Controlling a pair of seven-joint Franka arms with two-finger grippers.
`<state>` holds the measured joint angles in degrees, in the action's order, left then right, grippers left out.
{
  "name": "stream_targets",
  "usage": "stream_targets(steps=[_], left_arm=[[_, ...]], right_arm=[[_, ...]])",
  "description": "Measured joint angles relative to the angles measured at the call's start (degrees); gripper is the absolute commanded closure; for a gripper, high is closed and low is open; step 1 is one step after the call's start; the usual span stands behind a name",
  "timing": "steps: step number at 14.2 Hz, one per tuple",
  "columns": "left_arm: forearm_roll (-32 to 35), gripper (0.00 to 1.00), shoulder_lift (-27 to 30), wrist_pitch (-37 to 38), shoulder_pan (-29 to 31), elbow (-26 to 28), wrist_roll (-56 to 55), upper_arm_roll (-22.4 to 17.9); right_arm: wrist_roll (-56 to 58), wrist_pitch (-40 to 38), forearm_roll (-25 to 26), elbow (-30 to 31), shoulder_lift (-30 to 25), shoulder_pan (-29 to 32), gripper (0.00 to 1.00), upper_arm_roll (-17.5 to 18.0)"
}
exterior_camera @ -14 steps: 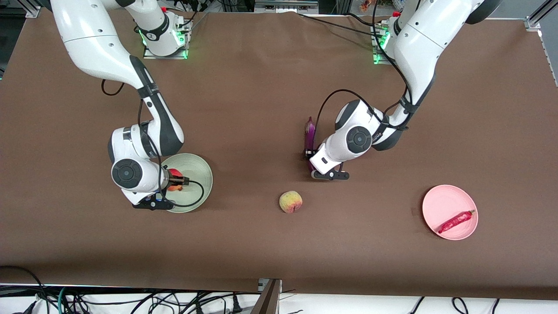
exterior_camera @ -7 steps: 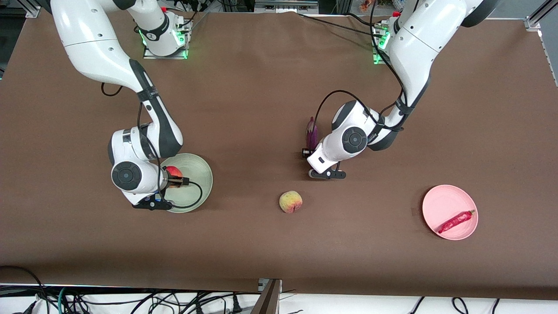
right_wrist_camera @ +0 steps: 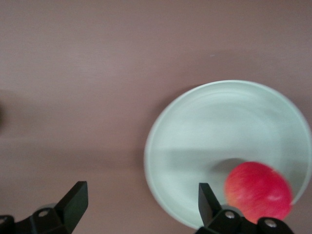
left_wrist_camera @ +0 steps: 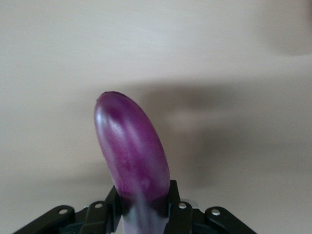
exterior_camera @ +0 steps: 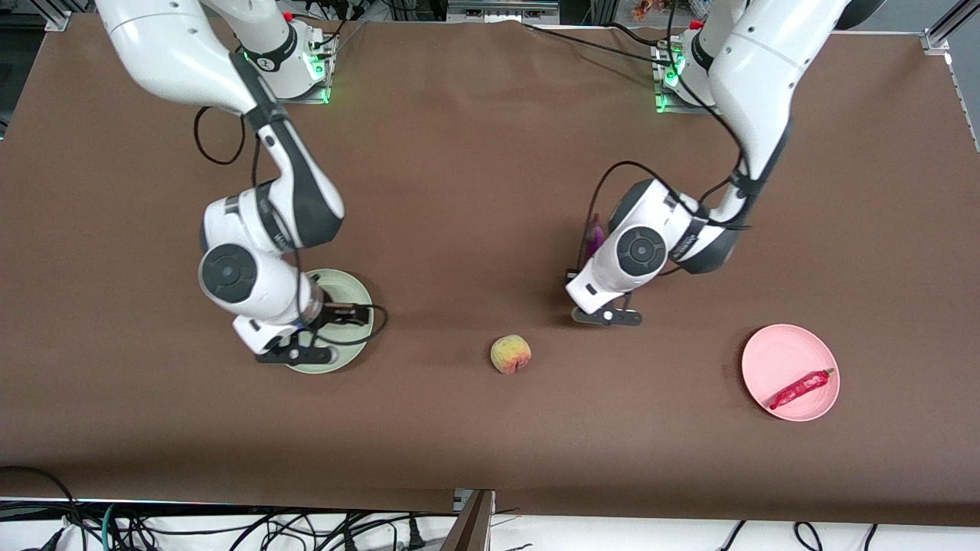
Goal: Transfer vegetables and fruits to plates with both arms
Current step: 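Release the pomegranate on the green plate while the left gripper lifts the eggplant, then lower the eggplant onto the pink plate while the right gripper grasps the peach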
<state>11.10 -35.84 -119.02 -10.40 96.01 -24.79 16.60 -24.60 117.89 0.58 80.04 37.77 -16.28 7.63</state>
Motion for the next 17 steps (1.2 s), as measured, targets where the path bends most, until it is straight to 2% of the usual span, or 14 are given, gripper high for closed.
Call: stream_targets(steps=[1, 3, 5, 9, 14, 16, 17], left_arm=[[2.18, 0.91, 1.5, 4.1, 1.19, -0.56, 2.54, -0.15], [6.62, 0.91, 3.58, 10.3, 4.22, -1.65, 10.87, -0.56], [11.42, 0.89, 4.04, 11.79, 8.81, -3.14, 23.43, -0.85], [15.71, 0.85, 2.48, 10.22, 17.68, -6.83, 43.36, -1.27], [25.19, 0.82, -4.9, 1.54, 19.35, -12.58, 61.38, -1.8], [29.15, 0.57, -6.2, -1.34, 19.31, -13.06, 65.73, -1.82], [29.66, 0.15, -6.38, -1.79, 19.26, -13.17, 66.9, -1.82]], right_arm=[[-3.3, 1.11, 0.0, -0.51, 0.21, -1.9, 0.0, 0.15], [-8.42, 7.36, 0.0, -0.71, 1.19, -5.6, 0.0, 0.22], [-10.37, 16.08, 0.01, -0.72, 3.09, -8.96, 0.0, 0.26], [-11.05, 31.19, 0.72, -0.81, 8.89, -14.39, 0.0, -0.44], [-11.02, 36.63, 2.75, -4.17, 14.1, -19.58, 0.0, -5.23], [-11.02, 36.84, 2.76, -6.77, 16.01, -21.53, 0.0, -6.83], [-11.02, 36.85, 2.76, -8.12, 16.95, -22.43, 0.0, -7.46]])
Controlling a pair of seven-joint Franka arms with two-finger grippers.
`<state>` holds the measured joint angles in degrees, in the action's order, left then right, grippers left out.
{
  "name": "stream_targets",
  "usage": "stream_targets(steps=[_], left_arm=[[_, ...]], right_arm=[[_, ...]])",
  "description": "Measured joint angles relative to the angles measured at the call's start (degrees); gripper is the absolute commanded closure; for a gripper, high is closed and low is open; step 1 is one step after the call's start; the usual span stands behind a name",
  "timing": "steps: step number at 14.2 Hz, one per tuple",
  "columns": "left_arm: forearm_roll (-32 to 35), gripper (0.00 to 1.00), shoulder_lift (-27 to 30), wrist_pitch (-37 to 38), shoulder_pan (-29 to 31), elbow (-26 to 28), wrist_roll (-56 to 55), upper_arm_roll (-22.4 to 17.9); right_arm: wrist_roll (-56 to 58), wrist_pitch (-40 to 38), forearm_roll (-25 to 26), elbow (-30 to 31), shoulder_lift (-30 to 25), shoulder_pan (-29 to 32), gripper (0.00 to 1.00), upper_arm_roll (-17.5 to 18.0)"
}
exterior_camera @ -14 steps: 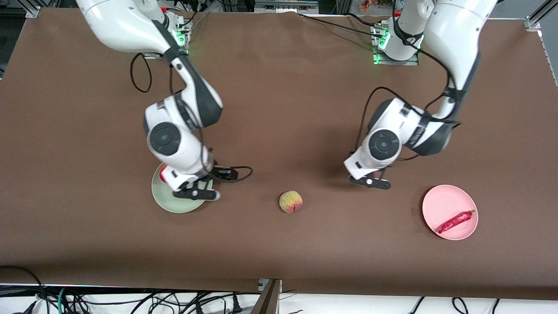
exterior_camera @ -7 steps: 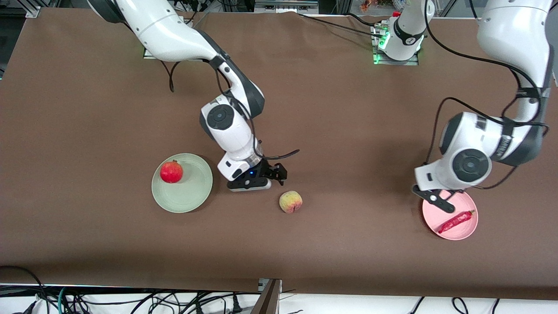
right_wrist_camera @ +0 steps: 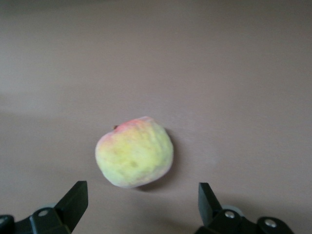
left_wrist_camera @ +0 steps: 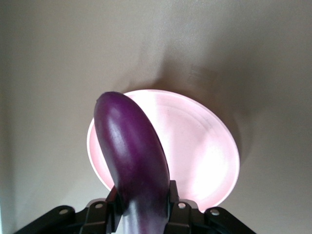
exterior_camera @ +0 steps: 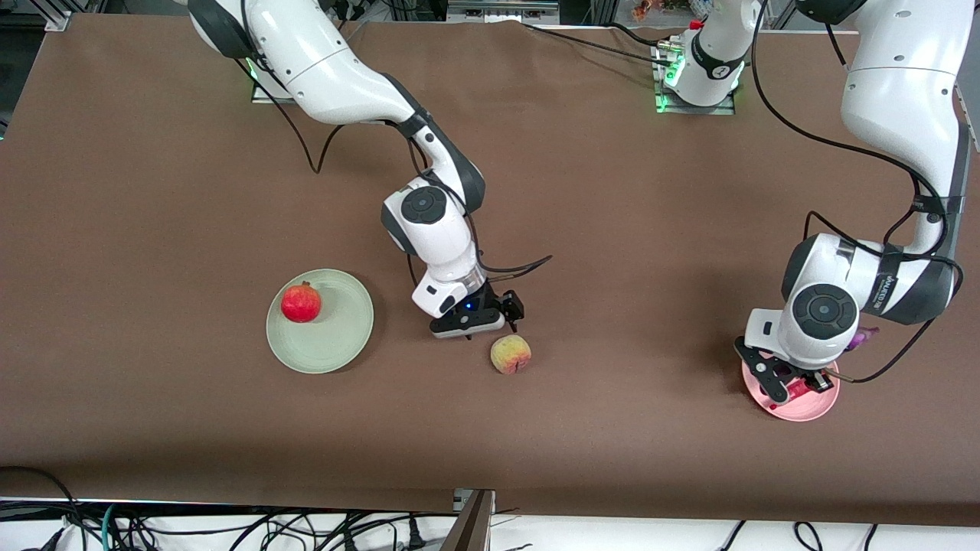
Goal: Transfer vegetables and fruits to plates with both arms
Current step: 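Lower the eggplant onto the pink plate while the right gripper grasps the peach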
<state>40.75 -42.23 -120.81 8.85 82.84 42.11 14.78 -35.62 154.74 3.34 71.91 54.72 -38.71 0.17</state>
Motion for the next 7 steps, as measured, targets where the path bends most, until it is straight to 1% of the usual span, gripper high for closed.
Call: stream_targets(steps=[1, 4, 7], left_arm=[[0.08, 0.0, -0.01, -0.15, -0.03, -0.09, 0.59, 0.0], [0.08, 0.0, -0.01, -0.22, -0.04, -0.34, 1.2, 0.0], [0.08, 0.0, -0.01, -0.24, -0.04, -0.39, 1.26, -0.02]], right_arm=[[0.0, 0.04, 0.0, -1.36, 1.02, -0.66, 0.0, -0.35], [-0.01, 2.2, 0.0, -4.45, 4.3, -1.55, 0.0, -1.26], [-0.01, 5.18, 0.01, -5.66, 6.55, -1.74, 0.0, -2.44]])
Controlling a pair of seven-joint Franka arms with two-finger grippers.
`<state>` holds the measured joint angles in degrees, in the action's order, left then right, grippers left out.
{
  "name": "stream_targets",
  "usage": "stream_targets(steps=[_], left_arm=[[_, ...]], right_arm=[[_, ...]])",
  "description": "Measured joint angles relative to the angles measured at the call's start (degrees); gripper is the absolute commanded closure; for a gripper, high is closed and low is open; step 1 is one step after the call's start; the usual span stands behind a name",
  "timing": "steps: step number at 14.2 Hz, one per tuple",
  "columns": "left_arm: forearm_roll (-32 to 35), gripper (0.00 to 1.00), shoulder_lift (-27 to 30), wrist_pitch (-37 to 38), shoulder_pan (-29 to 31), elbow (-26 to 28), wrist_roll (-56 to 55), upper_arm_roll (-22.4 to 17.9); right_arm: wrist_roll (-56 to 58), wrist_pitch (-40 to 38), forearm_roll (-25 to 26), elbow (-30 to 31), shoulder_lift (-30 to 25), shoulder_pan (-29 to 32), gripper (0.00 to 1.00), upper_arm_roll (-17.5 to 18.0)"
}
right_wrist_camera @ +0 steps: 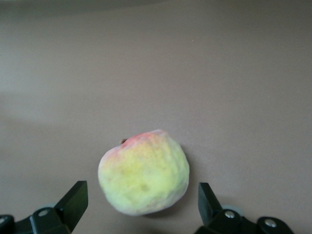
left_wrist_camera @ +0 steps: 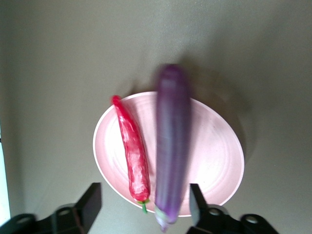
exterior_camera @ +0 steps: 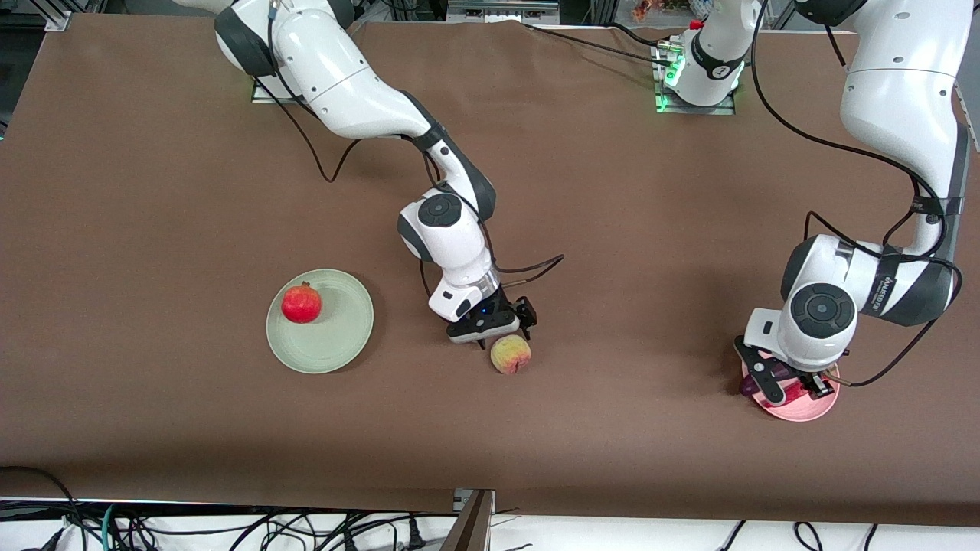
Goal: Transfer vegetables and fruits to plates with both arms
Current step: 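Lower the eggplant onto the pink plate while the right gripper grasps the peach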
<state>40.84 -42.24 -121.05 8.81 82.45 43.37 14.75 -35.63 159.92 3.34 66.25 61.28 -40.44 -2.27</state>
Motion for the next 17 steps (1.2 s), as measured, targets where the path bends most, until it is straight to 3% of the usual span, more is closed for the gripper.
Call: stream_targets(steps=[8, 11, 14, 16, 17], left_arm=[[-1.82, 0.0, 0.0, -0.03, 0.51, -0.19, -0.22, -0.3], [-10.15, 0.0, 0.74, 2.34, 1.74, -1.34, -0.26, -0.36], [-20.52, 0.0, 5.23, 12.94, 1.66, -3.08, -4.03, 0.16], [-27.43, 0.0, 9.71, 19.49, 1.52, -3.23, -8.03, 0.37], [-29.66, 0.0, 11.93, 22.34, 1.47, -3.25, -11.08, 0.49]], right_arm=[[0.01, 1.09, 0.04, -3.34, 2.04, -0.48, 0.0, -1.62], [0.01, 2.48, 0.1, -3.52, 3.05, -0.76, 0.0, -1.8], [0.01, 3.01, 0.24, -3.74, 3.72, -1.12, 0.01, -2.4], [0.01, 4.14, 0.3, -3.78, 4.16, -1.28, 0.2, -2.5], [0.02, 4.47, 0.31, -3.82, 4.27, -1.41, 0.46, -2.55]])
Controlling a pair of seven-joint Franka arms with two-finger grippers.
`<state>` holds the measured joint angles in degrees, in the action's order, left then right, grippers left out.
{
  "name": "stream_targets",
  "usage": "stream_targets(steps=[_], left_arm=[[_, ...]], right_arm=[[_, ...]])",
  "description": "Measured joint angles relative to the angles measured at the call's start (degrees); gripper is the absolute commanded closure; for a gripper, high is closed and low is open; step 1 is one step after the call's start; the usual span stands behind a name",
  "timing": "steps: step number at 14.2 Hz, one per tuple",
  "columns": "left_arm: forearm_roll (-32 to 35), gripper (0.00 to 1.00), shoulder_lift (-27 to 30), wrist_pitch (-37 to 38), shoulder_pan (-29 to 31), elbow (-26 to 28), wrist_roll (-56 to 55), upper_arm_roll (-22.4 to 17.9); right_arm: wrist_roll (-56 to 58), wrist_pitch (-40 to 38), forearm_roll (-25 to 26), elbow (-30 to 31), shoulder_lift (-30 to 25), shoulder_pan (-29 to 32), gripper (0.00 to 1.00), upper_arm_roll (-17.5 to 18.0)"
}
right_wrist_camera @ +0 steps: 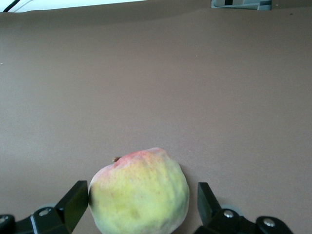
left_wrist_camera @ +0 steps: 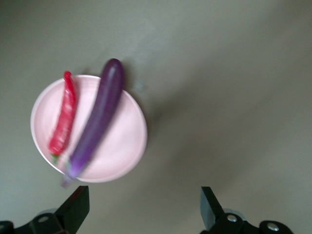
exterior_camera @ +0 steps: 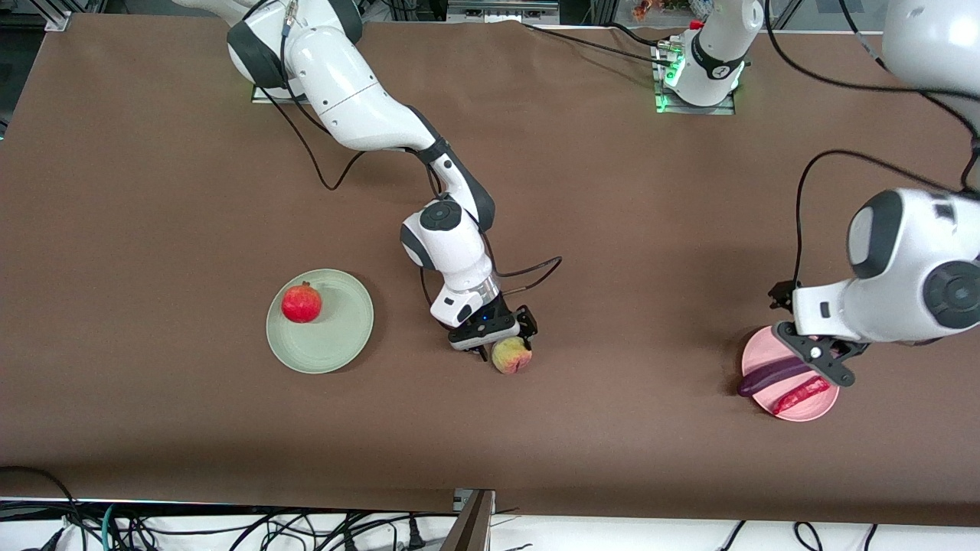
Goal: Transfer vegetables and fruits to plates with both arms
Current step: 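Lower the eggplant onto the pink plate while the right gripper grasps the peach, then raise the left gripper away while the right gripper carries the peach to the green plate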
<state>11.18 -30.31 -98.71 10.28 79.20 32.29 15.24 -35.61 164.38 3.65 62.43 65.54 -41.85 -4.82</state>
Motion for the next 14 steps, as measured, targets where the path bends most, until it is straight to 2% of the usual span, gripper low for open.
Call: stream_targets(steps=[1, 2, 3, 6, 7, 9, 12, 14], left_arm=[[-1.05, 0.0, 2.15, 2.99, -0.06, -0.03, -3.41, 0.31], [-1.43, 0.0, 4.23, 6.34, -0.05, -0.03, -7.1, 1.15], [-1.51, 0.0, 6.13, 9.63, -0.08, -0.04, -11.13, 2.39], [-2.34, 0.0, 11.19, 14.16, -2.15, 0.06, -25.13, 4.88], [-2.87, 0.0, 12.85, 14.53, -4.07, 0.1, -29.59, 4.92], [-3.76, 0.0, 16.23, 14.6, -8.43, 0.4, -36.63, 3.56], [-5.86, 0.0, 21.04, 13.77, -16.0, 2.53, -39.7, -7.01], [-6.99, 0.0, 25.56, 8.39, -15.33, 8.79, -39.69, -10.88]], right_arm=[[0.0, 0.37, 0.0, -0.16, 0.0, -0.18, 0.65, -0.11], [0.01, 0.36, 0.01, -0.27, 0.03, -0.35, 0.78, -0.34], [0.06, 0.36, 0.01, -0.27, 0.03, -0.41, 0.83, -0.43], [0.23, -0.91, 0.02, -0.81, -0.06, -0.43, 0.88, -0.67], [0.24, -3.94, 0.03, -1.56, -0.47, -0.43, 0.88, -0.84], [0.61, -14.97, 0.03, -3.53, -3.16, -0.39, 0.88, -1.18], [3.52, -34.1, 0.02, -4.11, -10.9, 0.1, 0.87, -1.36], [6.01, -42.82, 0.0, -2.38, -14.41, 1.24, 0.87, -1.52]])
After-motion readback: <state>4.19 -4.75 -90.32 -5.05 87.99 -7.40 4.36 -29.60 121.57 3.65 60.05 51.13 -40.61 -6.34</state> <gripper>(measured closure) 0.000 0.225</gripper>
